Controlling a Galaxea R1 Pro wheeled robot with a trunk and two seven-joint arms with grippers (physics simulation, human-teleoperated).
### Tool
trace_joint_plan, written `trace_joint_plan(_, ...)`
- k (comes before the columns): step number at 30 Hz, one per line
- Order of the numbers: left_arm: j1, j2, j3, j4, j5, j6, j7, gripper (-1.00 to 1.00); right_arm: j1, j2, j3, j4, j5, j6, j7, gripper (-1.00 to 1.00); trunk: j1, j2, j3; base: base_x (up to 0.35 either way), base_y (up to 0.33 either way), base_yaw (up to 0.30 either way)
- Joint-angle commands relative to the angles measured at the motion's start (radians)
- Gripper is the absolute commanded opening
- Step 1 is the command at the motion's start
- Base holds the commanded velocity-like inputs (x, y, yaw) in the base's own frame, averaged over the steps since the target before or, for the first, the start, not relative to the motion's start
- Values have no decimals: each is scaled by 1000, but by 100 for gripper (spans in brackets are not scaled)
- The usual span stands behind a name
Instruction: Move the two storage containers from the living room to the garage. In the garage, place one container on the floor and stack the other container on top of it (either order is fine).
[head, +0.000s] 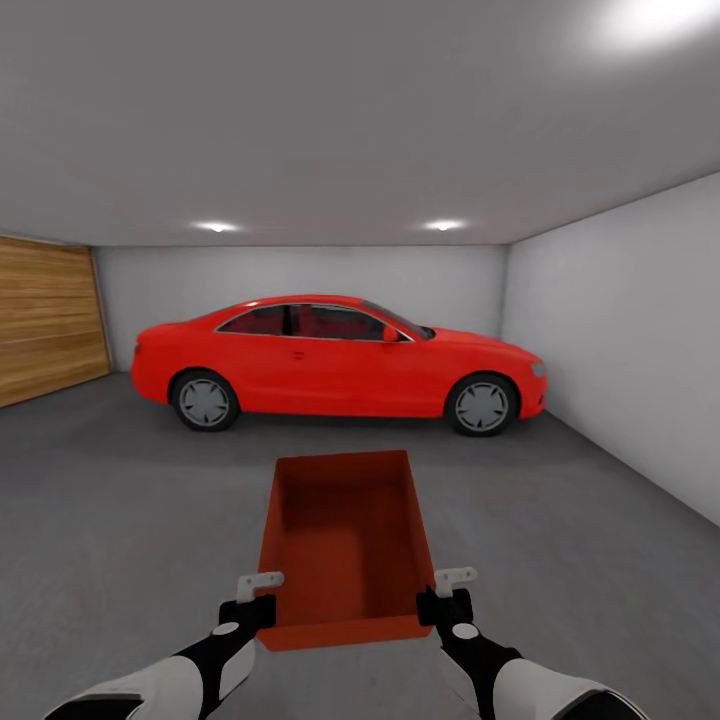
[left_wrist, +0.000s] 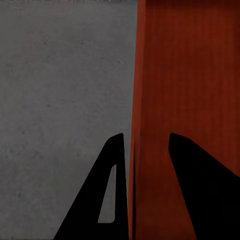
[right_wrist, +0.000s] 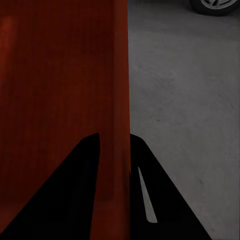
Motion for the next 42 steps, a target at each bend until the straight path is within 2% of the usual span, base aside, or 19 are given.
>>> trace_joint_plan(1, -1, 0, 8, -1, 18, -7, -1, -100, -1, 7, -51, 0, 0, 0, 10, -100, 1, -1, -2, 321, 0, 0)
trace_joint_plan(42, -1, 0, 7, -1, 18, -6, -1, -100, -1, 8, -51, 0, 0, 0, 10, -100, 1, -1, -2, 322, 0, -12)
